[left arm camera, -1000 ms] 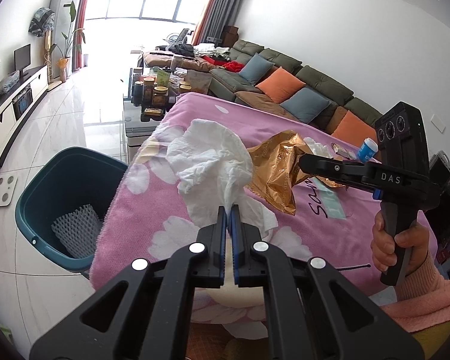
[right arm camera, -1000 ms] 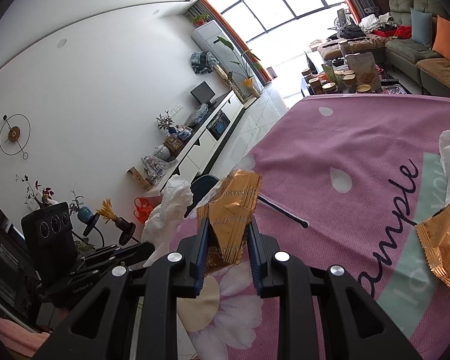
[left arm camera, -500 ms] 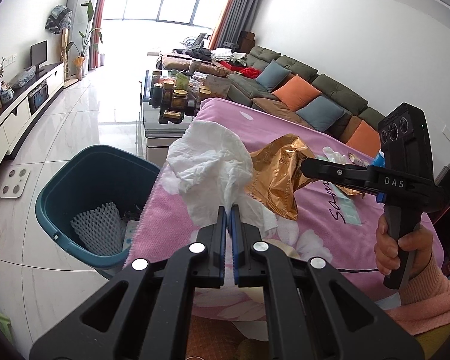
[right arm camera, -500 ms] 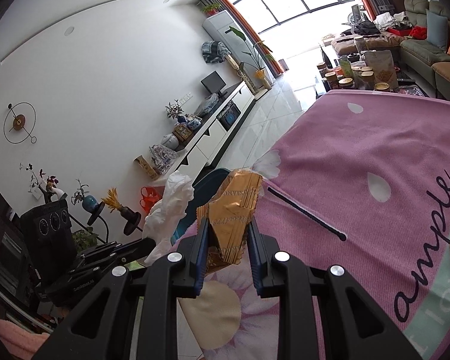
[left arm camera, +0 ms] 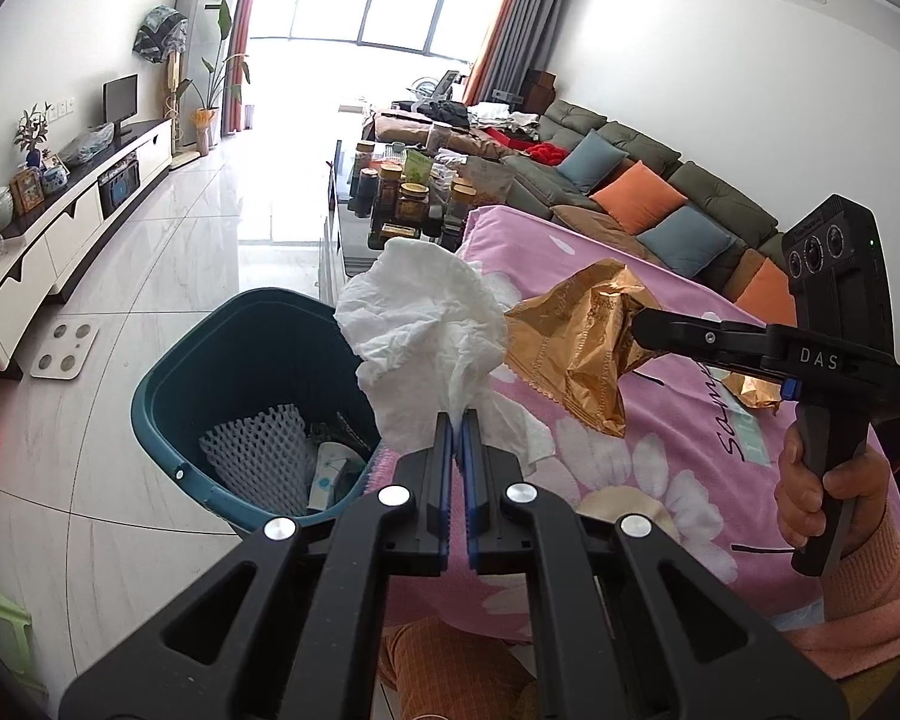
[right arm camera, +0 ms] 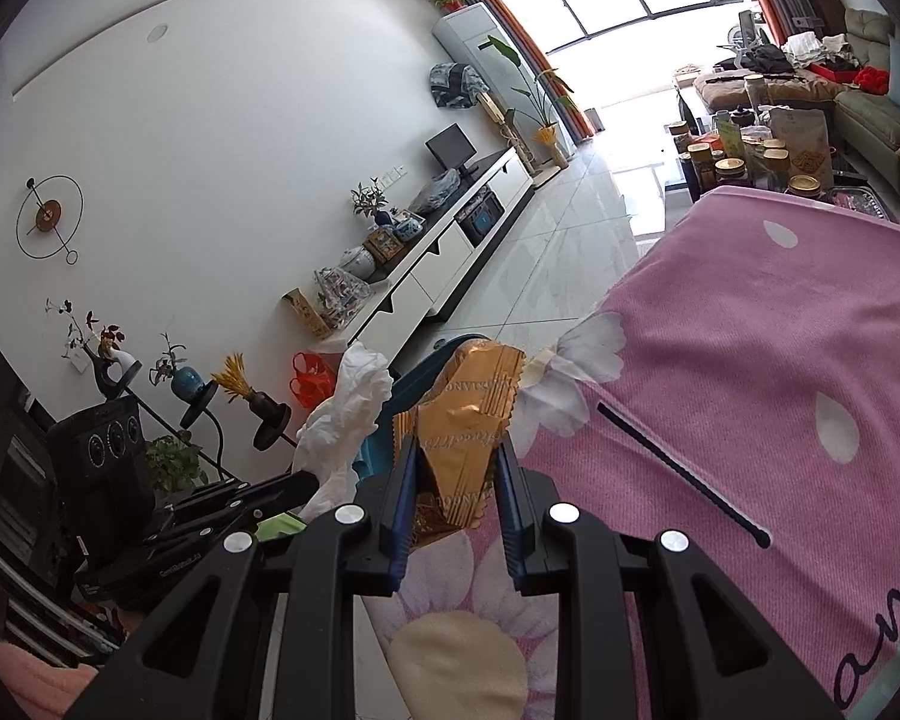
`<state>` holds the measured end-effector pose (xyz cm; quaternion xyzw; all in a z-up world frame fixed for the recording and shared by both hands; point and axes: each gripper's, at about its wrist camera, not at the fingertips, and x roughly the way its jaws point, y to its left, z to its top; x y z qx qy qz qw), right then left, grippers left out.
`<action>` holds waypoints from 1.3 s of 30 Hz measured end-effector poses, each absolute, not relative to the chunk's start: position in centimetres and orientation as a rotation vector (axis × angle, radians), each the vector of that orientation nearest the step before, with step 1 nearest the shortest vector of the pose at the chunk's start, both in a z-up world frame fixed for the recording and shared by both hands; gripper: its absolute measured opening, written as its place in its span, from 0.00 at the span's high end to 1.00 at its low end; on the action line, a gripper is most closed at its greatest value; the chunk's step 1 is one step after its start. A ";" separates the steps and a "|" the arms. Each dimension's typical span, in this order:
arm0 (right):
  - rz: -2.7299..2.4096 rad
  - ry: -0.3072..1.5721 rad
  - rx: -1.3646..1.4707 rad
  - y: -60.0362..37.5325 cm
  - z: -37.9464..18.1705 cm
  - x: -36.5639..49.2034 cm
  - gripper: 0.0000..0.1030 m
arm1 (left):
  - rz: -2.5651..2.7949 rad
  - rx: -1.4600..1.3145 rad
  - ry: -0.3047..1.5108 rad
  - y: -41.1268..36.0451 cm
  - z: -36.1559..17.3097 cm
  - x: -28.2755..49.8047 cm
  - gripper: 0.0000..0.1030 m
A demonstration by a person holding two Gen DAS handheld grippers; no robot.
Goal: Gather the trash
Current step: 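Carry the tissue and gold wrapper over the teal bin with both grippers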
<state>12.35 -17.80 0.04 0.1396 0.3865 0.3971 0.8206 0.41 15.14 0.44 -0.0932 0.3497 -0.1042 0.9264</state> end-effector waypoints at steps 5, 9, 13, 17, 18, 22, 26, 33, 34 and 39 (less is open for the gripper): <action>0.861 0.836 0.277 -16.2 0.1 13.3 0.78 | -0.178 -0.201 0.719 16.4 0.2 0.5 0.97; 0.871 0.844 0.262 -15.0 0.1 14.0 0.78 | -0.156 -0.205 0.726 17.3 0.0 0.8 0.97; 0.877 0.847 0.248 -14.1 0.0 14.7 0.78 | -0.139 -0.212 0.736 18.2 -0.5 1.3 0.96; 0.879 0.850 0.230 -12.9 0.0 15.4 0.78 | -0.122 -0.221 0.747 18.9 -1.0 1.7 0.96; 0.877 0.852 0.226 -12.7 0.0 15.6 0.78 | -0.119 -0.224 0.750 19.0 -1.2 1.8 0.96; 0.879 0.864 0.207 -11.5 -0.3 16.2 0.77 | -0.102 -0.230 0.765 19.5 -1.8 2.4 0.96; 0.880 0.877 0.188 -10.5 -0.8 16.7 0.77 | -0.090 -0.242 0.777 20.1 -2.4 2.9 0.96; 0.873 0.899 0.149 -8.2 -1.2 17.3 0.77 | -0.074 -0.265 0.791 20.7 -3.2 3.6 0.96; 0.871 0.902 0.142 -7.9 -1.3 17.4 0.77 | -0.072 -0.267 0.794 20.8 -3.3 3.8 0.96; 0.851 0.924 0.106 -6.3 -1.8 17.8 0.77 | -0.065 -0.271 0.808 20.9 -3.9 4.4 0.96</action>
